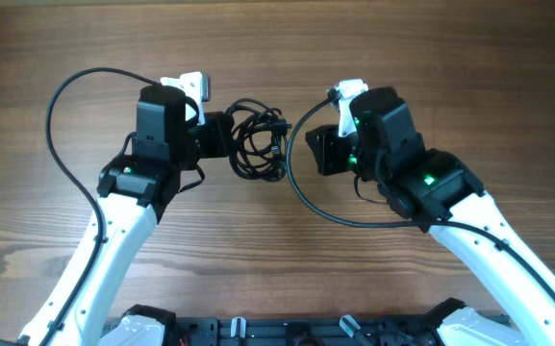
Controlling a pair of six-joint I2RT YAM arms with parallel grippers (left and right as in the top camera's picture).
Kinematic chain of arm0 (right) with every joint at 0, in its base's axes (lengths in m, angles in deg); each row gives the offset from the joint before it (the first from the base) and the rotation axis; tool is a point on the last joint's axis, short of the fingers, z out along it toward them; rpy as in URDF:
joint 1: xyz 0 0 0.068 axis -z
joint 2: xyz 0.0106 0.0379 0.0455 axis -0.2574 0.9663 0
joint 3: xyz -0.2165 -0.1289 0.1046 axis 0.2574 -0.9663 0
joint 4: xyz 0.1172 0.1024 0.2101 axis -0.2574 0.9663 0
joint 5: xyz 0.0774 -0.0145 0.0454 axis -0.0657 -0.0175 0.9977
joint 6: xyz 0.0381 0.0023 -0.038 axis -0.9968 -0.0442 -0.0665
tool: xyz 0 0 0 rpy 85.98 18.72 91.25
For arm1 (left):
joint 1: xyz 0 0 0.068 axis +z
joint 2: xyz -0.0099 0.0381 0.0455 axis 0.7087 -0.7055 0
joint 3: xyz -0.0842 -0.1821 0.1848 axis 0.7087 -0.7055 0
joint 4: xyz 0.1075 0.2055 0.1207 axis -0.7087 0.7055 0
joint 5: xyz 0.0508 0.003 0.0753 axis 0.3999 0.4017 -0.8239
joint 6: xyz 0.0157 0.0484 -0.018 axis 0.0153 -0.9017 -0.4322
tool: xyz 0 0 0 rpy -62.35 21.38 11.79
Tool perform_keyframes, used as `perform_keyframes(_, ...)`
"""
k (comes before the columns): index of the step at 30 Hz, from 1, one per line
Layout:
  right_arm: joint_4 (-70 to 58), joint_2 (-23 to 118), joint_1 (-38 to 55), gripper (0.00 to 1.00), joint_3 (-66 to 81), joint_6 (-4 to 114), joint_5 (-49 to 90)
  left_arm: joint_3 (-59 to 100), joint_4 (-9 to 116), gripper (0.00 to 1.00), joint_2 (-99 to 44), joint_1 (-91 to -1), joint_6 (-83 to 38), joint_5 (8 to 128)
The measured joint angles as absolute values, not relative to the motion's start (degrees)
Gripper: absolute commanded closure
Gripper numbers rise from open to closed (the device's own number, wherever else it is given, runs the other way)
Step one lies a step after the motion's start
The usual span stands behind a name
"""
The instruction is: Untangle cables
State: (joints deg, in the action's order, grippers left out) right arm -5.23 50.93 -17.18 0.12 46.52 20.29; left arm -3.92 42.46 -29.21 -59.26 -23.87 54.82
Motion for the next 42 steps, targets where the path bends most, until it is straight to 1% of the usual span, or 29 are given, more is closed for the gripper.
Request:
perform_keyframes(4, -3.55, 50.91, -17.18, 0.76, 0.21, 46.04, 19.72, -3.92, 40.62, 0.96, -33.56, -60.96, -23.87, 53.77)
perform_keyframes(7, -2.35, 50.91, -17.18, 0.75, 0.21, 45.6, 18.65, -3.94, 39.33, 0.96, -38.36, -63.5, -23.87, 46.69)
perform_keyframes(11, -0.97, 50.91, -17.12, 0.75, 0.21, 44.75, 16.29, -4.21, 36.32, 0.96, -39.92, -67.5, -25.45, 32.57)
perform_keyframes(12, -0.64, 50.91, -16.77, 0.75, 0.21, 44.49, 15.55, -4.21, 35.92, 0.96, -39.89, -67.85, -25.65, 31.25)
perform_keyframes(13, -0.51, 50.91, -16.02, 0.75, 0.21, 44.03, 14.89, -4.12, 33.52, 0.96, -39.89, -70.89, -28.44, 22.88)
perform_keyframes(14, -0.47, 50.91, -15.37, 0.75, 0.21, 43.55, 14.81, -4.14, 32.08, 0.96, -39.92, -72.68, -30.59, 18.73)
perform_keyframes(18, -0.36, 50.91, -11.43, 0.75, 0.21, 42.57, 14.15, -4.01, 27.55, 0.95, -41.05, -79.54, -37.47, 7.54)
perform_keyframes(19, -0.34, 50.91, -10.84, 0.75, 0.21, 42.39, 13.95, -3.9, 27.09, 0.92, -42.12, -81.4, -38.72, 5.59)
perform_keyframes(20, -0.16, 50.91, -10.1, 0.75, 0.21, 42.35, 13.8, -3.86, 26.94, 0.86, -43.52, -83.0, -39.76, 4.11)
perform_keyframes(22, 0.21, 50.91, -9.31, 0.75, 0.21, 42.35, 13.78, -3.83, 26.96, 0.55, -46.41, -85.14, -41.16, 2.38)
perform_keyframes(23, 0.36, 50.91, -8.92, 0.75, 0.21, 42.35, 13.78, -3.83, 26.98, 0.42, -48.83, -86.78, -41.6, 1.46)
perform_keyframes(24, 0.49, 50.91, -8.66, 0.75, 0.21, 42.35, 13.78, -3.83, 26.98, 0.25, -50.32, -87.89, -42.13, 1.03)
perform_keyframes(25, 0.69, 50.91, -8.18, 0.74, 0.21, 42.35, 13.78, -3.81, 27.0, 0.14, -51.89, -89.29, -42.43, 0.81)
perform_keyframes(27, 0.73, 50.91, -7.39, 0.74, 0.21, 42.35, 13.78, -3.81, 27.05, 0.11, -53.82, -91.91, -42.76, 0.22)
perform_keyframes(31, 0.73, 50.91, -5.73, 0.74, 0.21, 42.35, 13.8, -3.81, 26.63, 0.11, -54.41, -96.72, -42.76, -0.02)
perform_keyframes(33, 0.73, 50.91, -4.66, 0.71, 0.21, 42.39, 13.82, -3.81, 26.63, 0.11, -54.41, -98.12, -42.48, 1.22)
perform_keyframes(35, 0.78, 50.91, -3.94, 0.69, 0.21, 42.7, 13.89, -3.81, 26.63, 0.11, -54.3, -98.67, -41.12, 2.56)
perform_keyframes(37, 0.89, 50.86, -3.06, 0.66, 0.21, 43.07, 14.06, -3.81, 26.68, 0.12, -53.49, -98.65, -38.8, 5.24)
perform_keyframes(42, 1.08, 49.0, -0.94, 0.6, 0.21, 43.92, 14.3, -3.81, 26.72, 0.14, -47.33, -98.12, -32.4, 12.96)
